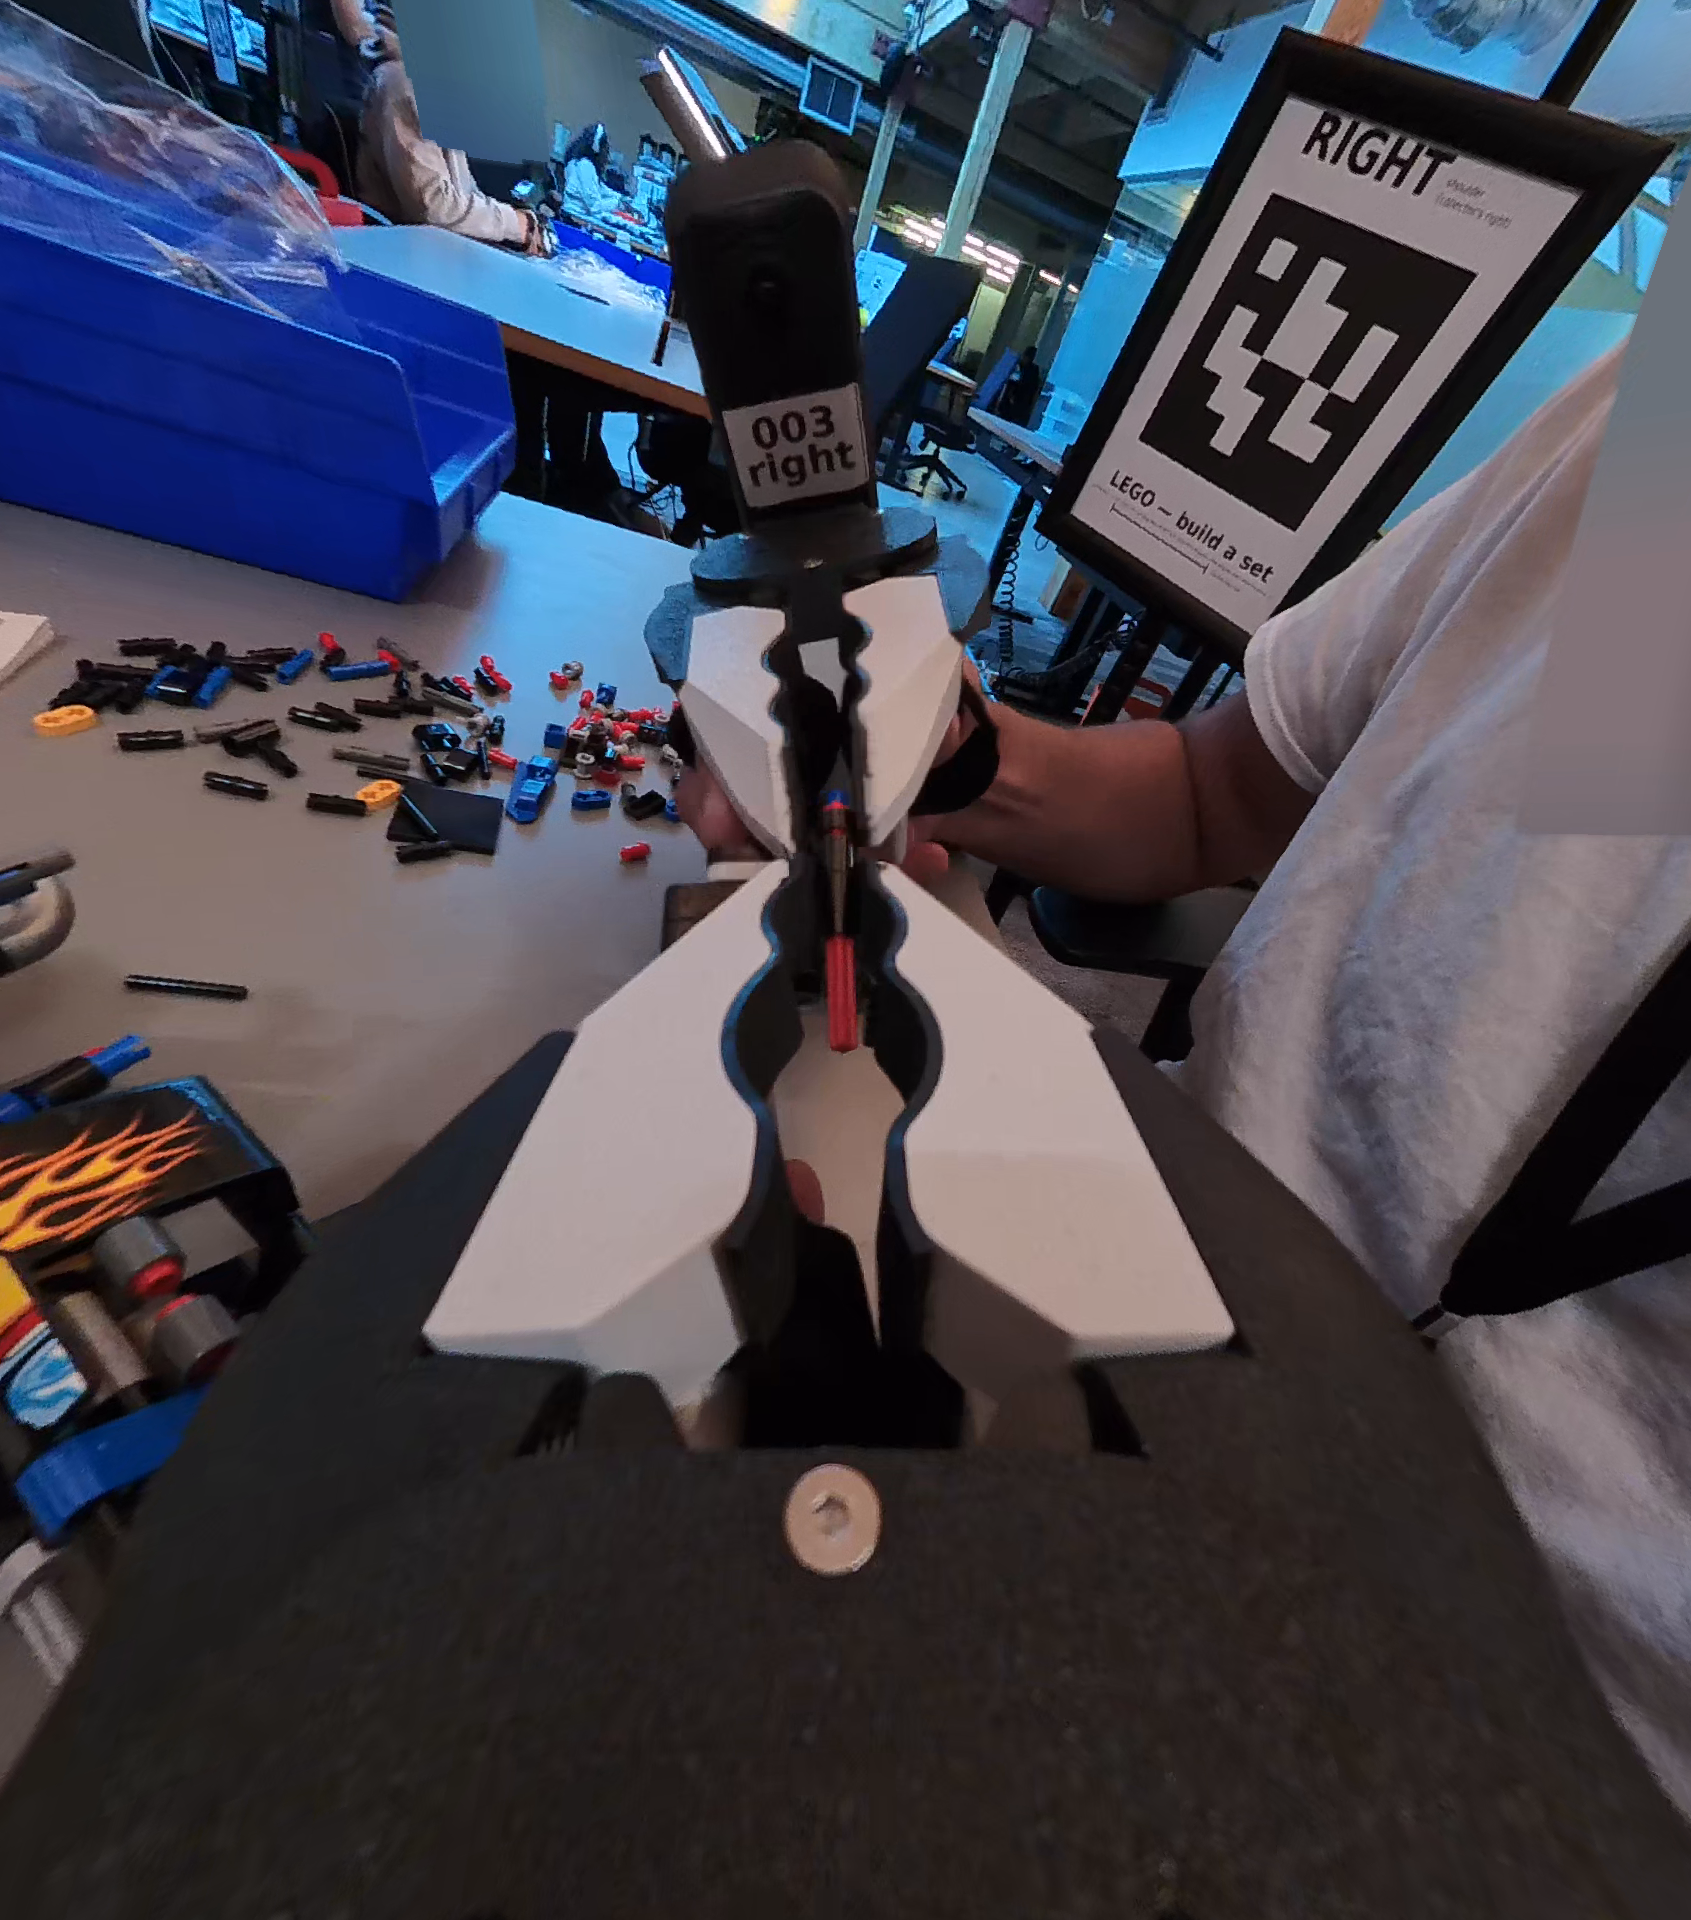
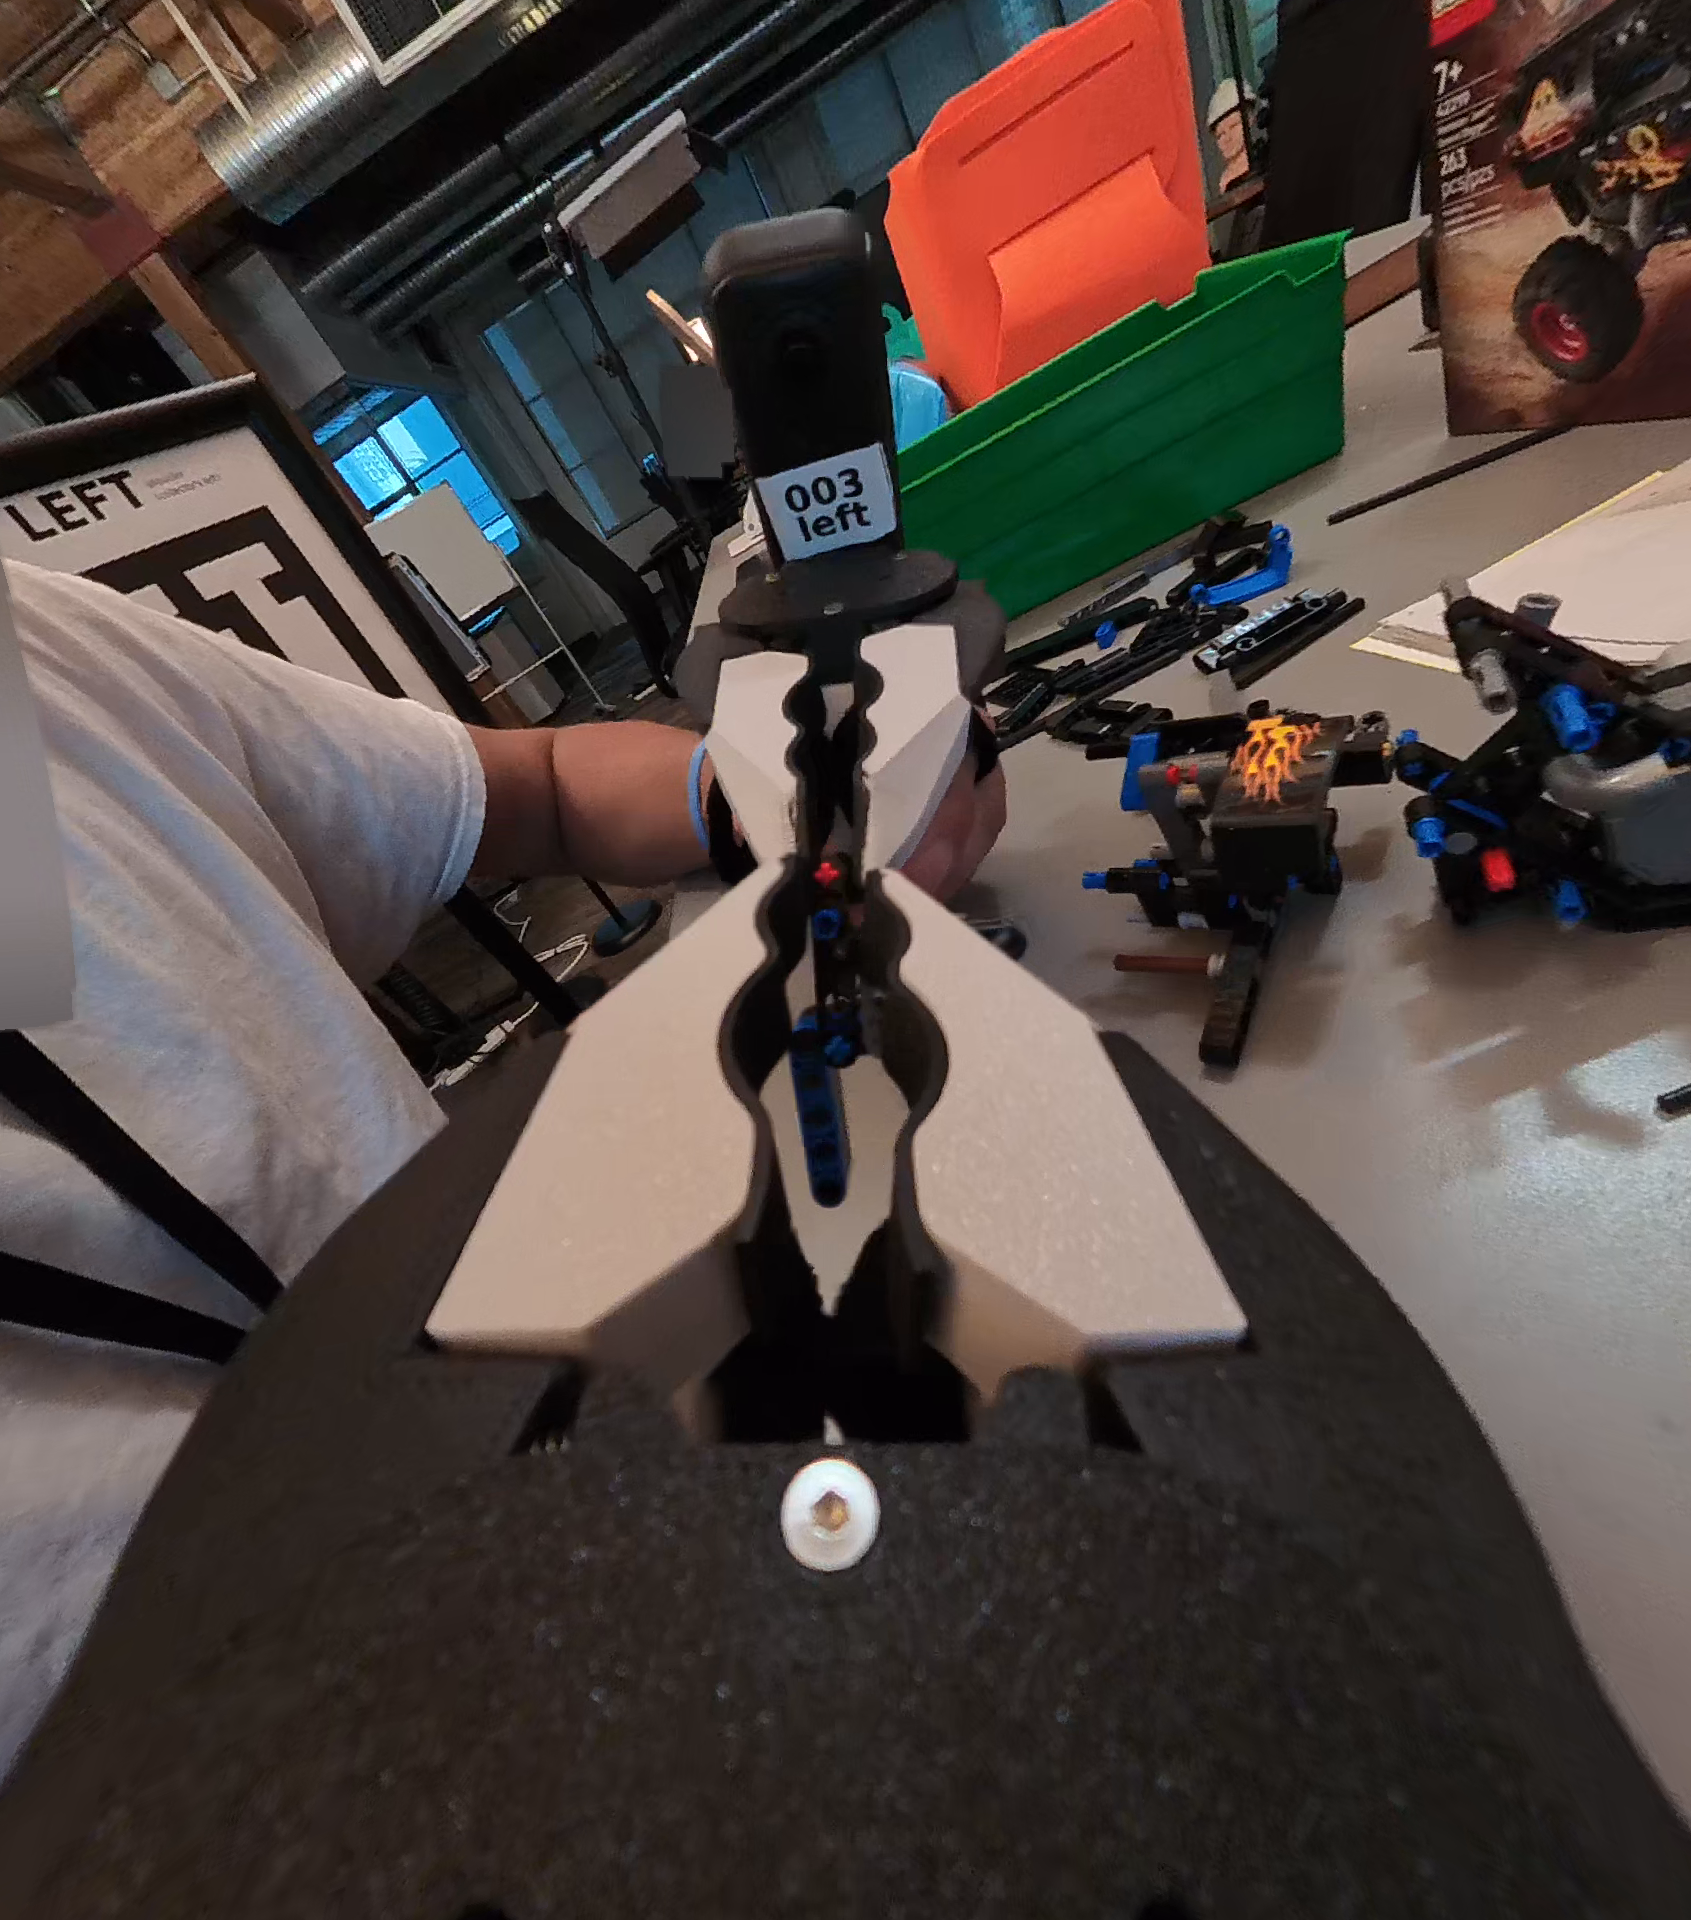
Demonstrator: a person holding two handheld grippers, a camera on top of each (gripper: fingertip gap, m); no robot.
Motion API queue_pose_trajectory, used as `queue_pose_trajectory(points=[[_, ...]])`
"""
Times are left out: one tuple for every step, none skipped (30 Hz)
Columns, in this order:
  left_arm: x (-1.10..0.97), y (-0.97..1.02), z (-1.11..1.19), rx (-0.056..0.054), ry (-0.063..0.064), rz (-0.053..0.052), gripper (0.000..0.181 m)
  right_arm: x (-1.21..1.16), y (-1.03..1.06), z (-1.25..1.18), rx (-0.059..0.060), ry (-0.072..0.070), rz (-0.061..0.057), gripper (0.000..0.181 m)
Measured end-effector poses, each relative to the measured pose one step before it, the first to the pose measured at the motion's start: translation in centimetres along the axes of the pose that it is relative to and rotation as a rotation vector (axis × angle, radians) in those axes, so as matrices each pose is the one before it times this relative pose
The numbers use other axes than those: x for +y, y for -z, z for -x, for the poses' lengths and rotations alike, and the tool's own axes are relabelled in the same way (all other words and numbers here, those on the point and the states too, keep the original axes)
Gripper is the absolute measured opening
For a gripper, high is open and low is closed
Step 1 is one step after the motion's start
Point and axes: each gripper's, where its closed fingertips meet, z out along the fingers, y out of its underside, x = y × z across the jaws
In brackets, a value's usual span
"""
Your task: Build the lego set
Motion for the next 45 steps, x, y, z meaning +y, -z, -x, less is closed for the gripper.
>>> queue_pose_trajectory(points=[[0.022, -0.001, 0.107, -0.0108, -0.0043, 0.0006, 0.005, -0.005, 0.046, 0.016, 0.0001, 0.0120, 0.0048, 0.006], [0.056, -0.001, -0.039, 0.0043, 0.0003, 0.0041, 0.005, 0.072, -0.006, -0.015, 0.0014, 0.0086, 0.0054, 0.006], [0.020, 0.027, -0.017, 0.0042, 0.0044, -0.0001, 0.005, 0.045, -0.021, 0.001, 0.0018, 0.0037, 0.0040, 0.006], [0.017, 0.023, -0.009, 0.0044, 0.0057, -0.0014, 0.005, 0.033, -0.010, -0.035, 0.0047, 0.0111, 0.0036, 0.006], [-0.017, 0.042, -0.040, 0.0084, 0.0077, -0.0014, 0.005, 0.008, -0.013, 0.000, -0.0032, -0.0008, 0.0024, 0.006], [-0.040, 0.014, -0.037, 0.0075, 0.0066, -0.0032, 0.005, -0.039, 0.018, 0.028, -0.0106, -0.0169, -0.0002, 0.005], [0.017, 0.019, -0.093, 0.0083, 0.0018, 0.0014, 0.005, -0.003, -0.006, 0.077, -0.0122, -0.0146, -0.0004, 0.005], [0.104, 0.001, -0.049, 0.0037, 0.0016, 0.0066, 0.005, 0.114, 0.007, 0.060, -0.0053, -0.0043, 0.0060, 0.005], [0.056, -0.009, -0.025, 0.0009, -0.0011, 0.0037, 0.005, 0.066, 0.014, 0.015, 0.0024, 0.0062, 0.0021, 0.005], [0.074, -0.022, -0.046, 0.0012, -0.0017, 0.0054, 0.005, 0.091, 0.026, 0.038, 0.0002, 0.0039, 0.0040, 0.005], [0.061, -0.006, -0.033, 0.0010, -0.0014, 0.0039, 0.005, 0.065, 0.002, 0.043, -0.0020, 0.0002, 0.0034, 0.005], [0.035, -0.009, 0.013, -0.0007, 0.0016, 0.0024, 0.005, 0.049, 0.008, -0.009, 0.0019, 0.0027, 0.0022, 0.005], [0.014, -0.005, -0.002, 0.0009, 0.0018, 0.0017, 0.005, 0.011, 0.008, -0.013, 0.0038, 0.0046, 0.0006, 0.005], [0.063, -0.002, -0.039, 0.0018, -0.0001, 0.0036, 0.005, 0.062, -0.003, 0.026, 0.0017, 0.0069, 0.0027, 0.005], [0.042, -0.016, -0.022, -0.0014, -0.0030, 0.0024, 0.005, 0.061, 0.001, 0.036, 0.0003, 0.0038, 0.0030, 0.005], [0.019, -0.021, -0.015, -0.0002, -0.0021, 0.0016, 0.005, 0.004, 0.037, 0.005, 0.0010, 0.0027, -0.0013, 0.005], [0.058, -0.017, -0.033, 0.0025, 0.0023, 0.0043, 0.005, 0.083, 0.003, 0.033, -0.0032, -0.0017, 0.0046, 0.005], [-0.028, 0.032, 0.023, -0.0003, 0.0007, -0.0019, 0.005, -0.020, -0.002, -0.023, 0.0023, -0.0009, -0.0016, 0.005], [0.003, 0.029, -0.070, 0.0039, -0.0014, 0.0001, 0.005, -0.014, -0.022, 0.048, 0.0006, 0.0067, 0.0003, 0.005], [0.057, 0.012, -0.062, 0.0032, -0.0009, 0.0036, 0.005, 0.084, -0.032, 0.091, -0.0025, 0.0071, 0.0060, 0.005], [-0.059, -0.012, 0.054, -0.0048, -0.0021, -0.0043, 0.005, -0.065, 0.044, -0.054, 0.0038, -0.0009, -0.0041, 0.005], [-0.028, 0.002, -0.042, 0.0028, -0.0010, -0.0016, 0.005, -0.053, 0.040, 0.011, 0.0007, 0.0061, -0.0015, 0.005], [0.010, 0.045, -0.060, 0.0060, 0.0016, 0.0005, 0.005, 0.023, -0.049, 0.088, -0.0059, -0.0040, 0.0003, 0.005], [-0.056, 0.047, 0.063, -0.0028, 0.0010, -0.0039, 0.005, -0.071, -0.032, -0.047, 0.0011, -0.0090, -0.0051, 0.005], [0.004, -0.015, -0.001, 0.0010, 0.0008, 0.0001, 0.005, -0.017, 0.022, -0.027, 0.0032, 0.0092, 0.0015, 0.005], [0.021, -0.019, -0.035, 0.0020, 0.0011, 0.0018, 0.005, 0.045, 0.032, 0.038, -0.0032, 0.0005, 0.0050, 0.005], [-0.048, 0.000, 0.022, -0.0027, -0.0022, -0.0029, 0.005, -0.043, 0.034, -0.009, 0.0002, -0.0037, -0.0032, 0.005], [0.027, -0.003, -0.051, 0.0022, -0.0018, 0.0012, 0.005, 0.019, 0.013, 0.024, 0.0018, 0.0105, 0.0021, 0.005], [0.011, 0.014, -0.041, 0.0031, 0.0014, 0.0010, 0.005, 0.034, -0.021, 0.080, -0.0043, -0.0026, 0.0010, 0.005], [-0.027, 0.003, 0.009, -0.0016, -0.0009, -0.0018, 0.005, -0.048, 0.020, -0.023, 0.0001, -0.0044, -0.0044, 0.005], [0.031, 0.008, 0.006, 0.0012, 0.0011, 0.0023, 0.005, 0.028, 0.047, 0.013, -0.0019, 0.0011, 0.0028, 0.005], [-0.092, 0.096, 0.097, -0.0049, -0.0004, -0.0047, 0.005, -0.133, 0.153, -0.060, 0.0025, -0.0019, -0.0070, 0.005], [-0.051, 0.069, 0.110, -0.0057, -0.0014, 0.0002, 0.005, -0.165, 0.204, -0.116, 0.0050, -0.0013, -0.0099, 0.005], [0.152, -0.040, -0.074, 0.0026, -0.0054, 0.0075, 0.005, 0.112, 0.024, 0.045, -0.0053, -0.0021, 0.0065, 0.005], [0.017, -0.046, -0.032, -0.0050, -0.0098, -0.0004, 0.005, 0.053, 0.016, 0.043, -0.0014, 0.0016, 0.0010, 0.005], [-0.058, -0.026, -0.018, -0.0035, -0.0073, -0.0015, 0.005, -0.067, 0.038, 0.052, -0.0060, -0.0079, -0.0055, 0.005], [0.005, 0.018, 0.016, 0.0002, 0.0019, 0.0010, 0.005, -0.016, -0.008, 0.010, -0.0039, -0.0076, -0.0018, 0.005], [0.054, 0.061, 0.074, 0.0016, 0.0096, -0.0004, 0.005, 0.042, -0.073, -0.059, 0.0055, 0.0063, 0.0037, 0.005], [-0.007, 0.016, 0.096, 0.0013, 0.0121, -0.0011, 0.005, -0.004, -0.039, -0.095, 0.0064, 0.0000, 0.0001, 0.005], [-0.011, -0.009, 0.100, -0.0036, 0.0040, 0.0005, 0.005, -0.048, 0.003, -0.079, -0.0015, -0.0172, -0.0048, 0.005], [0.069, -0.061, 0.133, -0.0118, -0.0030, 0.0053, 0.005, 0.022, 0.030, -0.107, -0.0030, -0.0192, -0.0028, 0.006], [0.084, -0.051, 0.112, -0.0110, -0.0032, 0.0061, 0.005, 0.069, 0.040, -0.110, -0.0013, -0.0179, 0.0015, 0.006], [-0.002, 0.007, 0.084, -0.0044, 0.0031, 0.0001, 0.005, 0.008, 0.012, -0.037, 0.0015, -0.0052, -0.0016, 0.006], [-0.062, 0.063, 0.241, -0.0087, 0.0112, -0.0043, 0.005, -0.054, -0.029, -0.151, 0.0127, 0.0049, -0.0071, 0.007], [-0.110, 0.087, 0.364, -0.0107, 0.0212, -0.0076, 0.005, -0.134, 0.061, -0.210, 0.0153, 0.0086, -0.0059, 0.011]])
